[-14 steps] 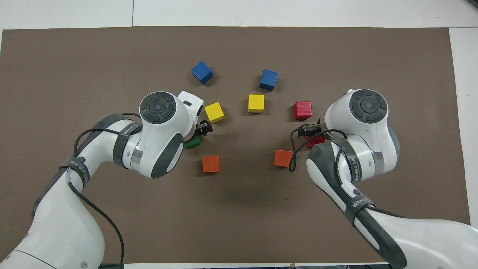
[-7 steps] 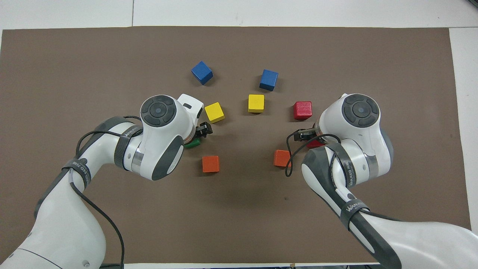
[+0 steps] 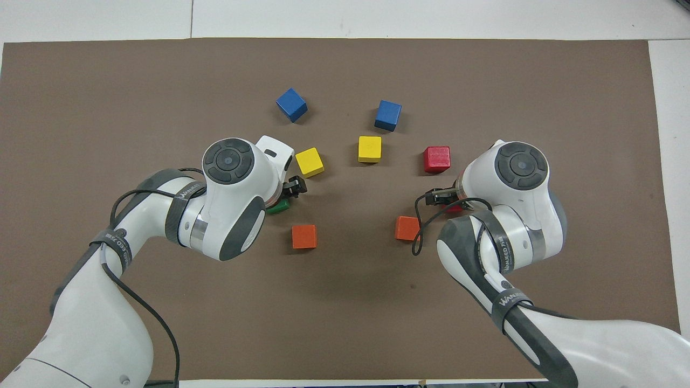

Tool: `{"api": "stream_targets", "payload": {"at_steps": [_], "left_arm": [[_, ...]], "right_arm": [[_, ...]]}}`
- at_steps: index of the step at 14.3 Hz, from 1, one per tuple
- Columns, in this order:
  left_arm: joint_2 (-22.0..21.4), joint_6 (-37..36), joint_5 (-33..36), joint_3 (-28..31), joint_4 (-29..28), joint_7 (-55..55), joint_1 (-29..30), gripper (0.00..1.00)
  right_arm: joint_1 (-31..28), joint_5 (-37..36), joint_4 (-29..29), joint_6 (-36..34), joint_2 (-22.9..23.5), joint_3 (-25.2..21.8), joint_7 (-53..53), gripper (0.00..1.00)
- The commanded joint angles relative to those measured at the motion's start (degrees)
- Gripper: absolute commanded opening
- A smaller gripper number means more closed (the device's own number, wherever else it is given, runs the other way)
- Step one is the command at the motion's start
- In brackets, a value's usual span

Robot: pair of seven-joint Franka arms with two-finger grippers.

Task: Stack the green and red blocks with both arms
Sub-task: 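Carry the green aside with the left gripper while the right gripper carries red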

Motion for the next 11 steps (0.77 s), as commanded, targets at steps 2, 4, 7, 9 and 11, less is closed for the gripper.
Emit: {"api": "stream_targets", "payload": {"at_steps": [2,4,7,9,11], "left_arm": [[-0.3,0.7,0.0,0.3,-1.1,0.6,-0.2,0.43],[-0.4,-1.4,1.8,0.4,-0.4,0.8,-0.2,0.03],[-3.4,-9.0,2.4,0.8,3.4,2.0,1.9,0.00],[-6.4,-13.1,2.4,0.7,4.2,8.8,6.0,0.00],[-7.4,-14.3,2.4,0.8,4.3,17.7,10.5,0.00]], "right_arm": [[-0.6,0.6,-2.8,1.8,-1.6,0.3,1.2,0.77],[-0.6,0.6,-2.7,1.1,-1.7,0.3,1.3,0.49],[-0.7,0.6,-1.5,0.0,-1.5,0.3,0.6,0.00],[-1.7,0.6,3.2,-5.9,-1.5,0.1,0.4,0.00],[-4.8,0.5,7.5,-11.0,-1.8,0.0,-2.9,0.00]]}}
